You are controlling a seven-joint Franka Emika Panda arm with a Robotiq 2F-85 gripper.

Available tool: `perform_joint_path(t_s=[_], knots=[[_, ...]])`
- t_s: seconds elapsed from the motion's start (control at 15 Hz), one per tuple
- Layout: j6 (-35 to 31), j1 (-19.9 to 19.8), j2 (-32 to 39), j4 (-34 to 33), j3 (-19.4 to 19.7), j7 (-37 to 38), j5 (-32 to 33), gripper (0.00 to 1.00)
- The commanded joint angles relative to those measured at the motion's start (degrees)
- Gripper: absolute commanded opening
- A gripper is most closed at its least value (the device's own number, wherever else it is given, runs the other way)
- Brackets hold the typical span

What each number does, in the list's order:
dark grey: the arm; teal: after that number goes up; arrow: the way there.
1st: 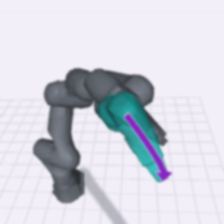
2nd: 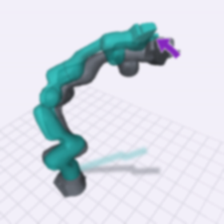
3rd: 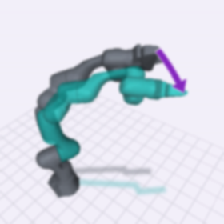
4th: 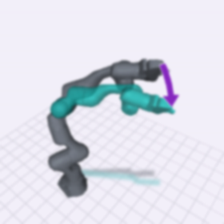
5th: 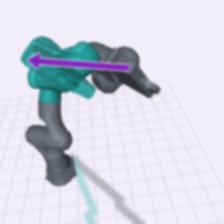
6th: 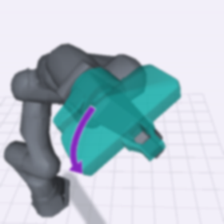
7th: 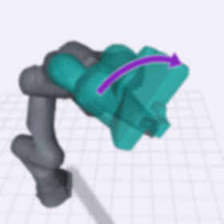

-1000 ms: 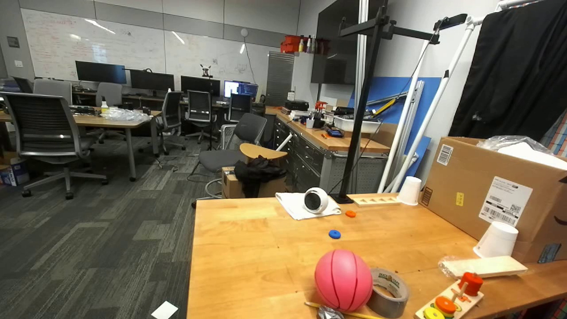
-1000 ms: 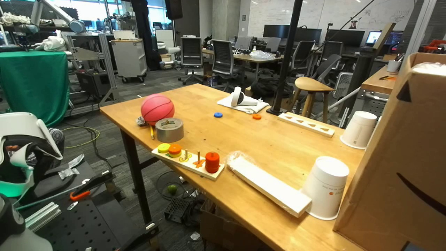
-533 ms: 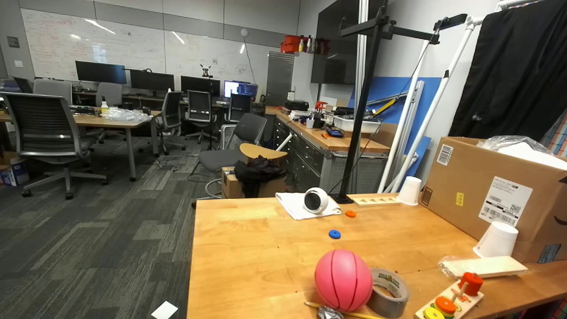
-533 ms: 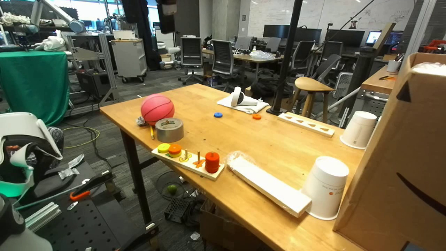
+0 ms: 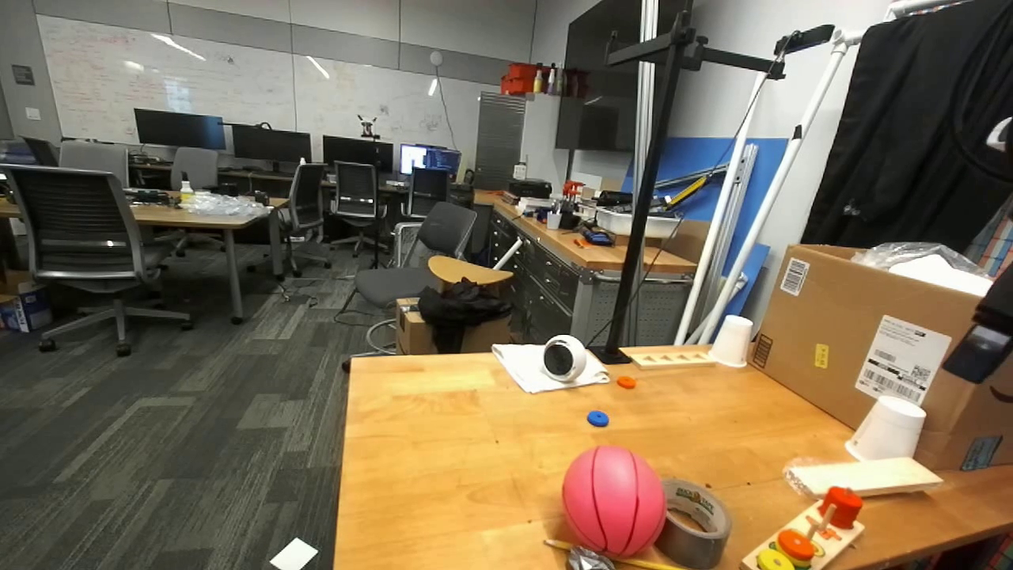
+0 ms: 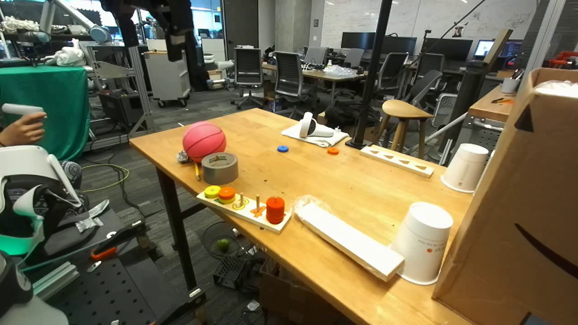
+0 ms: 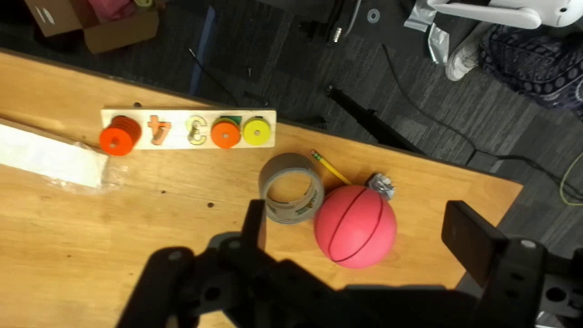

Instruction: Move the ball to the right

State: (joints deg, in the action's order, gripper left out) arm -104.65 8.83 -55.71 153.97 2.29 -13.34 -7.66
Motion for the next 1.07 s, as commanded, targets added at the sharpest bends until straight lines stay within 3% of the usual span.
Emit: perform_joint_path(t_s=[0.0,0.33,1.0], knots=[[-5.66,5.60,4.26,-0.26,-5.18,1.32,-5.93,1.00],[-16.17,13.11,13.94,-0.28,-9.85,0.02,-14.44,1.00],[-28.24,23.50,34.74,-2.70,-11.66,-10.82,-27.89,1.00]])
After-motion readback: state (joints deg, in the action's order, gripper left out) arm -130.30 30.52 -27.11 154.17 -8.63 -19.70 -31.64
